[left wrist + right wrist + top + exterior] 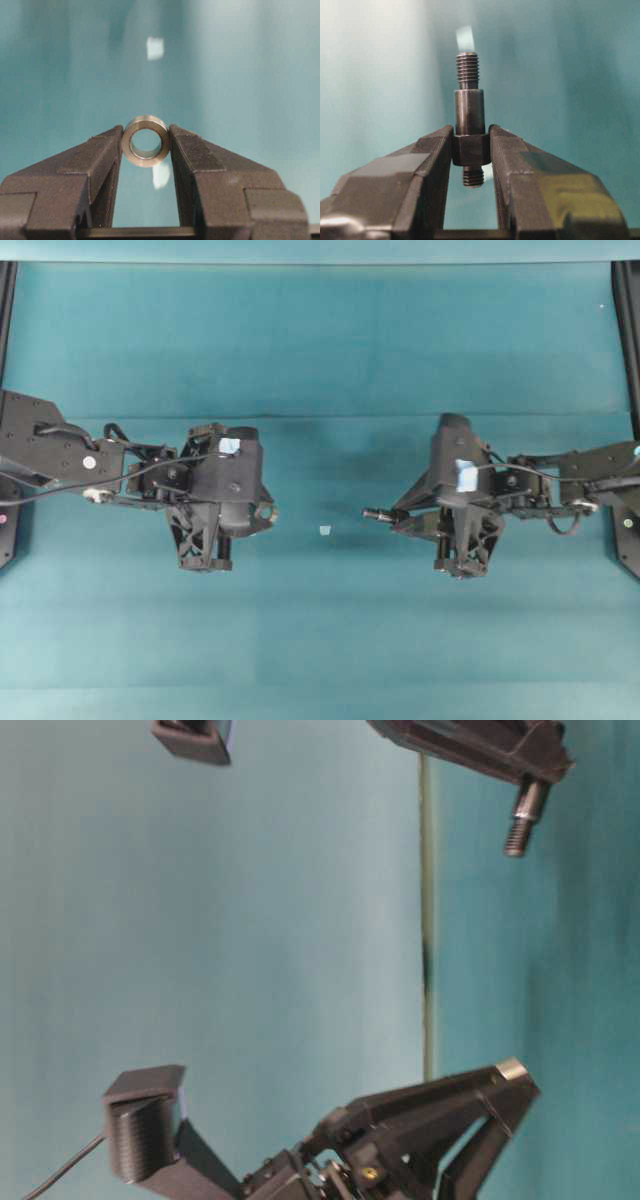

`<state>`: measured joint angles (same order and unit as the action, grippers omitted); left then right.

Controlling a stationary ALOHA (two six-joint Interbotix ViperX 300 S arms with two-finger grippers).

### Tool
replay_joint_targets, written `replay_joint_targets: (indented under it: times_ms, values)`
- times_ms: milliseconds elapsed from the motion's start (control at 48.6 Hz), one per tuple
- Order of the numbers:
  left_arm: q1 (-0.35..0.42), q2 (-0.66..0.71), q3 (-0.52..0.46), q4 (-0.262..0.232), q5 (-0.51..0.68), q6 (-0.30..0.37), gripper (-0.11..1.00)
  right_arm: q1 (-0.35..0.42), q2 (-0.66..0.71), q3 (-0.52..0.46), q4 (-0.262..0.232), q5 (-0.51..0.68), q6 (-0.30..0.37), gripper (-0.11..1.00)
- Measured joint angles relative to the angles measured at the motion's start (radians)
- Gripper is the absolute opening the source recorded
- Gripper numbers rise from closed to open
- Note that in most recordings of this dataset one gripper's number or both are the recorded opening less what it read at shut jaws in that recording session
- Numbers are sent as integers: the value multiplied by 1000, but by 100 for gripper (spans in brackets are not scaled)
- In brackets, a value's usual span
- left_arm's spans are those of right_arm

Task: Insert the washer onto the shaft with both hands.
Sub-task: 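Lift the washer and shaft and rotate them to face each other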

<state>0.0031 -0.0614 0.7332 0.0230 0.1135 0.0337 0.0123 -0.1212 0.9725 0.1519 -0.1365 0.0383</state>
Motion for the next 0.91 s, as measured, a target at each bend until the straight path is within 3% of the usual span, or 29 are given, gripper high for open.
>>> replay_joint_targets:
  times_ms: [412,597,906]
  values:
    - [-8,-11,81,0,-278,-169,35,49,46,15,6,-123,0,0]
    - [-18,-11,84,0,-311,-176,35,51,54,14,12,-187,5,0]
    - [-25,-11,83,0,-371,-179,35,54,58,35,14,-267,71,0]
